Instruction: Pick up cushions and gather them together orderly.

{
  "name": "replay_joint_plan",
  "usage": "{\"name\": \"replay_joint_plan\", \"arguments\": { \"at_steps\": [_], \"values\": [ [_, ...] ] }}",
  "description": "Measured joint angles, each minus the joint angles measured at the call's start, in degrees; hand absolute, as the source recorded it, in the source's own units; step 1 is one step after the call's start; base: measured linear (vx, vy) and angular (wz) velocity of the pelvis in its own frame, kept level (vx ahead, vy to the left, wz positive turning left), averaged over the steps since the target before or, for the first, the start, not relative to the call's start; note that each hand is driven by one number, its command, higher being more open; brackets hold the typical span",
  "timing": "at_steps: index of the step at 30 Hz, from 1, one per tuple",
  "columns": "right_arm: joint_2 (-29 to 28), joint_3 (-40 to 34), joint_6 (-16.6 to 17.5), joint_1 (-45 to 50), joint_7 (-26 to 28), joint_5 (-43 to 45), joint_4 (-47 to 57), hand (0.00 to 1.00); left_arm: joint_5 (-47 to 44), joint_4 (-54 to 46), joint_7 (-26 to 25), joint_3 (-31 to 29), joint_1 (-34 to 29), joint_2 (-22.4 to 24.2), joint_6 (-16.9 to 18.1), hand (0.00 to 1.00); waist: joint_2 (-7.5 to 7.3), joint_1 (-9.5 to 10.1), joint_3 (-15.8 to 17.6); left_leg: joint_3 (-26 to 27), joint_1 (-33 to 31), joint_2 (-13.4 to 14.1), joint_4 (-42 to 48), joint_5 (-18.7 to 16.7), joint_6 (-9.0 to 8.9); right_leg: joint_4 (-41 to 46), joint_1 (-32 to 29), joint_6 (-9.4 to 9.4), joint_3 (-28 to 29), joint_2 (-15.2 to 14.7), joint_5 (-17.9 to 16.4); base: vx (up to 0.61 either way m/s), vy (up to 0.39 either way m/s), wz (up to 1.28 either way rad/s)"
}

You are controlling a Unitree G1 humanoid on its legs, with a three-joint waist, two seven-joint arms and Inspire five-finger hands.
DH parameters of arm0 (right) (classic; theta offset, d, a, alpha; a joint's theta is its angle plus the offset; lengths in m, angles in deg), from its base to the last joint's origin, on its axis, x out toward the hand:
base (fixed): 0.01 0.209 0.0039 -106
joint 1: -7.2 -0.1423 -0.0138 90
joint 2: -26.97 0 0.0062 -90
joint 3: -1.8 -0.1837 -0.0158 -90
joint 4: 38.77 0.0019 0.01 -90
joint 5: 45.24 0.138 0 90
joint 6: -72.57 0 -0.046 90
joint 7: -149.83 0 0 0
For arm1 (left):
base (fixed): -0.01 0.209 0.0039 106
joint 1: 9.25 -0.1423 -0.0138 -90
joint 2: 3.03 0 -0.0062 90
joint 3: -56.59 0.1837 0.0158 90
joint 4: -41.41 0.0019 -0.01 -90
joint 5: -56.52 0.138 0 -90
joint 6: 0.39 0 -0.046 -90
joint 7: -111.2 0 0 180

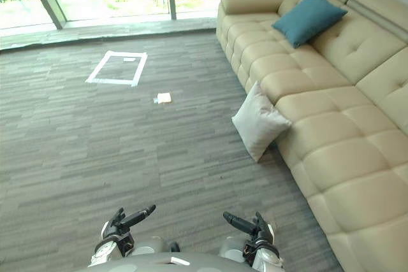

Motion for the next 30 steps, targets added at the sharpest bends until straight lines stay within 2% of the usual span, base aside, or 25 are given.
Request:
{"name": "replay_joint_plan", "arguments": {
  "at_steps": [1,3,4,5,6,7,8,9,11,13,14,15,16,17,19,21,22,23,24,25,26,27,29,30],
  "values": [
    [0.03,-0.35,0.0,-0.64,-0.12,-0.06,-0.17,1.0,-0.01,0.43,0.04,0.47,0.39,0.17,-0.04,1.0,0.01,-0.79,0.09,-0.01,2.46,-0.05,-2.31,0.0,0.0,-9.13,-1.67,-0.16,-3.73,0.98,0.49,0.66,0.005,0.14],
    [-0.12,-0.92,-0.04,-0.88,-0.09,-0.07,-0.27,1.0,0.02,0.47,0.36,0.69,0.31,0.7,-0.05,1.0,-0.01,-1.26,0.21,-0.24,4.62,-0.31,-3.98,-0.17,-0.27,-20.72,-2.04,-0.38,-5.67,3.02,3.03,0.53,-0.05,0.27],
    [-0.07,-1.01,-0.06,-0.61,-0.14,0.01,-0.31,1.0,0.05,0.26,0.84,1.64,0.21,0.72,-0.02,1.0,-0.32,-1.28,0.17,-1.2,6.6,-1.08,-4.36,-1.13,-1.6,-26.96,-1.66,-1.82,-5.32,4.2,7.2,0.62,-0.181,0.47],
    [-0.08,-1.07,-0.22,-0.5,-0.11,0.47,-0.26,1.0,0.18,0.51,1.17,1.54,0.5,1.16,-0.02,1.0,-0.69,-1.5,0.11,-3.08,8.87,-1.53,-3.47,-2.83,-3.09,-25.41,-1.31,-10.57,-3.08,4.38,12.38,0.62,-0.192,0.36],
    [0.46,-0.98,-0.32,-0.99,-0.05,0.46,-0.26,1.0,0.2,0.62,1.12,1.58,0.65,1.77,-0.04,1.0,0.61,-1.47,0.35,-3.05,9.24,-0.64,-2.63,-3.31,-3.76,-23.76,-1.23,-9.63,-3.41,4.77,11.05,0.74,-0.243,0.19],
    [0.49,-0.95,-0.06,-1.11,-0.03,-0.06,0.11,1.0,0.32,0.6,1.1,1.52,0.45,2.49,0.03,1.0,1.9,-1.28,-0.04,-3.47,8.24,0.74,1.03,-3.73,-4.48,-22.93,-0.69,-9.61,-3.95,5.39,8.19,0.56,-0.205,0.11],
    [0.83,-0.95,-0.08,-1.0,0.42,-0.29,0.93,1.0,0.9,0.22,1.17,1.52,0.36,3.2,0.01,1.0,3.15,-1.43,-0.21,-4.68,4.98,3.04,9.64,-3.51,-5.74,-22.8,0.96,-9.23,-4.83,6.26,5.42,0.55,-0.222,0.2],
    [1.03,-0.91,-0.26,-0.99,0.43,-0.27,0.99,1.0,1.34,0.03,1.19,1.28,0.42,3.46,0.01,1.0,3.72,-1.41,-0.21,-5.87,2.64,4.52,16.1,-2.61,-8.49,-23.4,2.39,-9.18,-5.21,7.17,4.29,0.6,-0.266,0.16],
    [1.43,-0.36,-0.57,-0.96,0.35,-0.12,1.05,1.0,1.96,-0.95,1.22,-1.61,0.21,4.1,0.0,1.0,4.94,-1.3,-0.08,-9.65,-4.93,8.36,37.1,1.0,-17.44,-26.84,8.33,-9.31,-5.08,11.03,2.28,0.47,-0.191,-0.18],
    [1.31,1.52,-0.72,-0.94,-0.09,-0.06,0.73,1.0,2.23,-2.15,1.26,-2.6,0.25,4.01,0.01,1.0,4.17,-1.31,0.57,-8.41,-11.46,10.89,48.56,0.1,-16.4,-30.33,14.27,-9.21,-4.11,13.26,1.11,0.4,-0.139,-0.3],
    [1.2,1.99,-0.79,-0.87,-0.1,-0.04,0.67,1.0,2.22,-2.6,1.28,-2.6,0.25,3.78,0.0,1.0,3.66,-1.16,0.64,-7.23,-12.9,11.41,49.09,-0.37,-15.51,-31.42,15.73,-9.2,-3.47,13.67,1.0,0.44,-0.133,-0.63],
    [0.95,2.58,-0.86,-0.83,-0.16,0.07,0.3,1.0,2.19,-3.7,1.26,-2.83,0.26,3.66,0.03,1.0,2.95,-0.79,0.59,-5.52,-16.76,11.57,46.55,-2.18,-12.08,-34.11,18.71,-9.13,-1.11,14.61,1.03,0.28,-0.05,-0.7],
    [0.86,2.6,-0.87,-1.04,-0.16,0.07,0.07,1.0,2.2,-4.01,1.27,-2.94,0.27,3.66,0.05,1.0,2.84,-0.62,0.7,-5.14,-17.79,11.46,44.42,-2.89,-10.78,-34.75,19.58,-9.21,-0.19,14.75,1.17,0.34,-0.021,-1.02],
    [0.8,2.6,-1.02,-1.49,-0.31,0.08,-0.26,1.0,2.2,-4.34,1.25,-3.0,0.25,3.73,0.08,1.0,2.49,-0.28,0.93,-4.93,-19.72,11.1,37.84,-4.02,-9.04,-36.0,21.4,-9.1,2.58,15.15,1.12,0.35,0.039,-1.07],
    [0.77,2.57,-1.13,-1.51,-0.59,0.07,-0.4,1.0,2.19,-4.33,1.24,-3.08,0.43,3.91,0.12,1.0,2.7,0.4,0.97,-7.82,-21.51,9.66,28.94,-4.29,-8.8,-36.78,23.26,-8.26,6.44,15.23,0.61,0.37,0.1,-1.01],
    [0.71,2.57,-1.23,-1.67,-0.62,0.06,-0.54,1.0,2.14,-4.28,1.2,-3.54,0.52,4.12,0.6,1.0,2.84,0.79,1.01,-13.75,-23.56,7.8,23.61,-4.09,-9.16,-37.17,24.39,-7.4,10.09,15.22,-0.19,0.27,0.132,-1.01],
    [0.69,2.57,-1.25,-1.63,-0.7,0.06,-0.69,1.0,2.0,-4.23,1.12,-4.09,0.55,4.18,0.89,1.0,2.9,1.21,0.97,-18.91,-24.79,6.46,19.94,-3.39,-10.39,-36.72,24.75,-6.48,13.55,15.16,-1.4,0.34,0.221,-1.28],
    [0.71,2.51,-1.25,-1.49,-0.81,0.06,-0.72,1.0,1.66,-4.19,1.0,-4.23,0.51,4.16,0.9,1.0,2.92,1.42,0.95,-21.01,-25.02,5.88,18.2,-3.09,-10.82,-36.0,25.01,-5.89,15.4,15.07,-2.48,0.52,0.369,-1.48],
    [0.85,2.48,-1.25,-1.08,-1.09,0.07,-0.68,1.0,1.53,-3.97,0.96,-4.23,0.2,4.06,0.91,1.0,3.16,1.8,0.67,-22.3,-25.05,5.38,16.83,-2.03,-9.8,-34.16,25.2,-4.92,18.4,15.02,-4.49,0.56,0.424,-1.33],
    [1.43,2.41,-1.24,-0.31,-1.28,0.06,-0.61,1.0,1.41,-2.98,1.0,-4.23,-0.1,4.1,0.9,1.0,4.24,1.86,-0.52,-21.79,-24.88,5.11,15.9,0.38,-6.78,-31.9,25.17,-3.31,21.08,15.18,-7.11,0.51,0.399,-1.11],
    [1.67,2.38,-1.24,-0.1,-1.28,0.05,-0.63,1.0,1.37,-2.54,1.01,-4.23,-0.12,4.1,0.83,1.0,4.78,1.83,-0.95,-21.89,-24.79,5.07,15.96,2.46,-6.47,-31.09,25.12,-2.78,21.72,15.15,-7.88,0.35,0.297,-0.96],
    [1.33,2.37,-1.37,0.12,-1.35,0.02,-1.26,1.0,1.25,-1.62,1.16,-4.51,-0.12,3.28,0.66,1.0,3.96,2.01,-1.5,-19.93,-24.42,4.67,17.85,3.2,-8.24,-28.55,25.03,-1.18,23.55,13.87,-9.75,0.32,0.292,-0.87],
    [-0.22,2.94,-1.75,0.81,-0.83,-0.09,-0.92,1.0,1.21,-0.07,0.78,-4.71,-0.16,1.39,0.71,1.0,0.5,2.14,-3.05,-13.68,-21.17,1.92,15.49,1.02,-5.39,-17.33,18.68,2.28,22.81,8.34,-9.1,0.38,0.332,-1.08],
    [-0.07,3.01,-1.85,0.8,-0.6,-0.09,-0.76,1.0,1.21,0.26,0.76,-4.69,0.0,1.2,0.61,1.0,0.45,2.13,-2.81,-12.49,-19.92,1.78,14.98,0.58,-4.8,-14.05,17.17,3.76,21.72,7.32,-8.2,0.43,0.358,-0.97]
  ]
}}
